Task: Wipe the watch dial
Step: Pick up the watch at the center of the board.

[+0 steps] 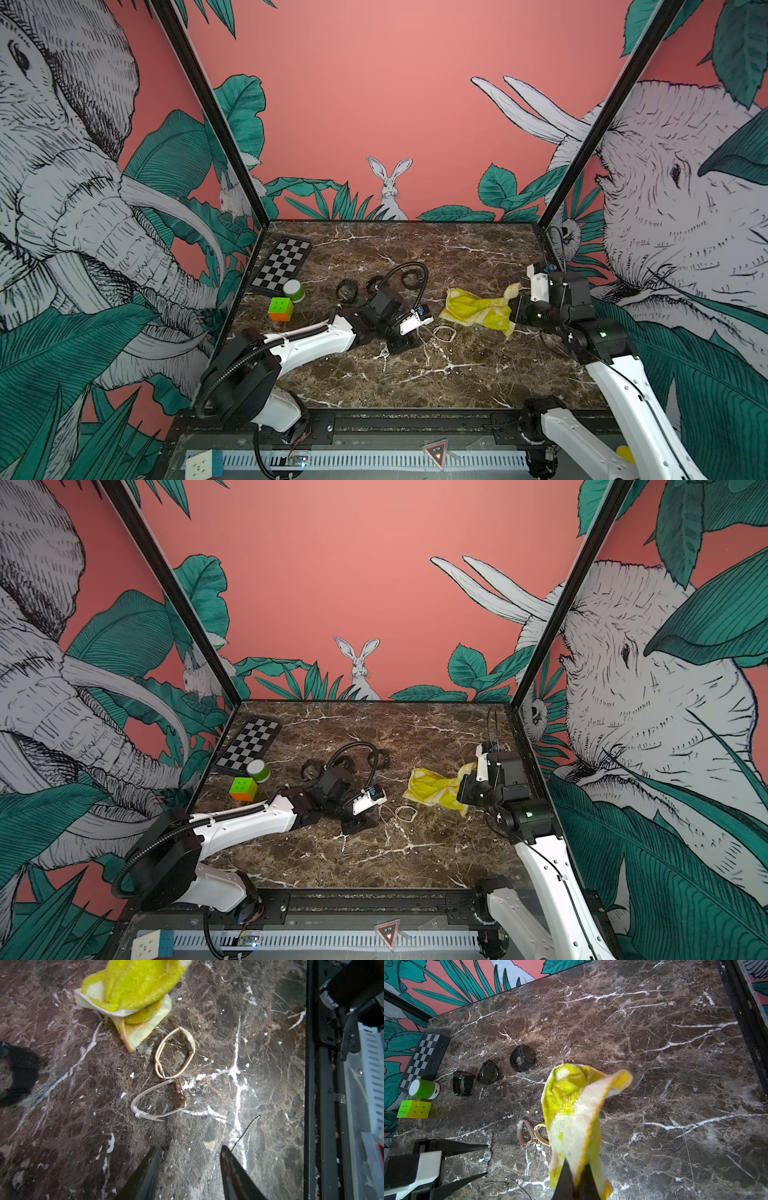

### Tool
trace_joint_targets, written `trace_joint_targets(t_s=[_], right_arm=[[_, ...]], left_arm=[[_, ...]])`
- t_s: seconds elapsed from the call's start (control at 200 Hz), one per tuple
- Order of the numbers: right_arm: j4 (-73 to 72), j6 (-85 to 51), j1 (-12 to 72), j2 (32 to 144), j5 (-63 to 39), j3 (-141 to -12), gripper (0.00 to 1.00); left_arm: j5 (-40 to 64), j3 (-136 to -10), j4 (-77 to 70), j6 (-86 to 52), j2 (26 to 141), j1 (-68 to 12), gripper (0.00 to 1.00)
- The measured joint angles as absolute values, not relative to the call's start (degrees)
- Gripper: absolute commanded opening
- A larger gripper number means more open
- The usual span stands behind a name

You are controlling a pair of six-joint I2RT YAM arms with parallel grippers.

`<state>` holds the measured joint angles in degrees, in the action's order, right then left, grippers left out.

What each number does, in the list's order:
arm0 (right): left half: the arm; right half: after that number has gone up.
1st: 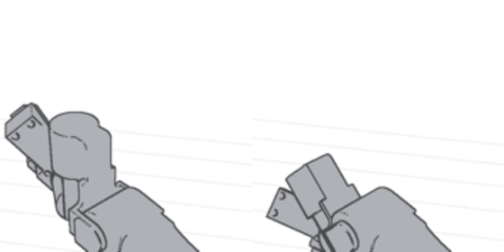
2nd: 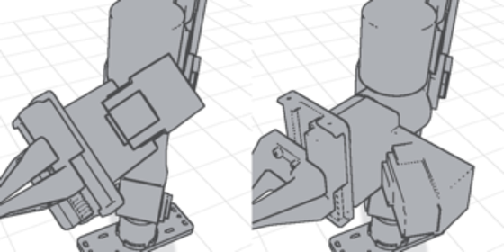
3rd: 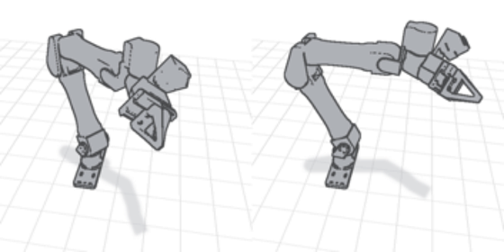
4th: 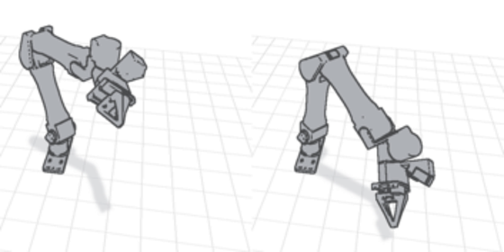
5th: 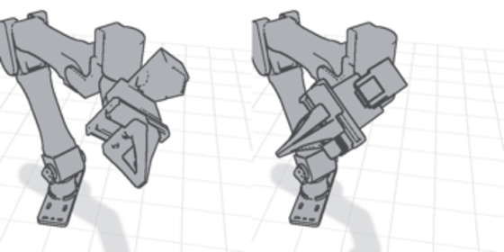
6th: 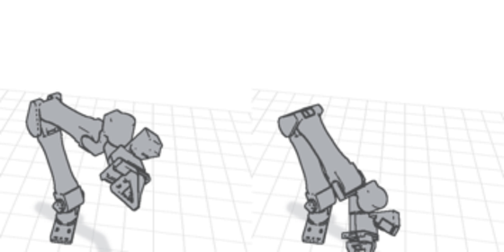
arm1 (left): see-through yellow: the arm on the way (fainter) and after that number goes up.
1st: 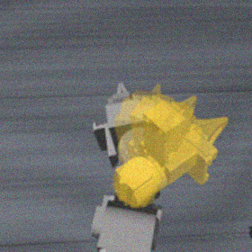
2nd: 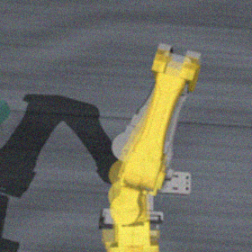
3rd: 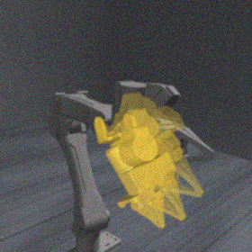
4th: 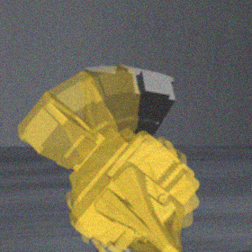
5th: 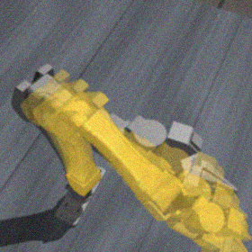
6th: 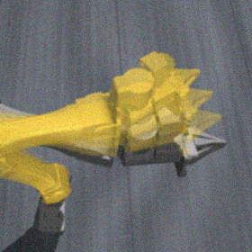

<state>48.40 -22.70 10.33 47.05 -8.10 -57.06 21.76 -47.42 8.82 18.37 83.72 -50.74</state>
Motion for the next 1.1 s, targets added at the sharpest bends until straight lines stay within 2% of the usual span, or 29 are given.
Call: trace_joint_targets(t_s=[0.245, 0.59, 1.1], right_arm=[[48.8, -23.0, 10.3, 46.8, -8.1, -57.1, 0.0], [48.8, -22.9, 9.0, 47.9, -8.8, -57.1, 0.0], [48.7, -22.9, 3.0, 50.3, -14.7, -57.1, 0.0]], left_arm=[[21.3, -48.1, 7.7, 25.1, 88.0, -51.4, 0.51], [17.9, -55.4, 7.9, 35.0, 96.4, -51.5, 0.51], [17.3, -56.4, 8.8, 40.2, 101.2, -51.7, 0.49]])
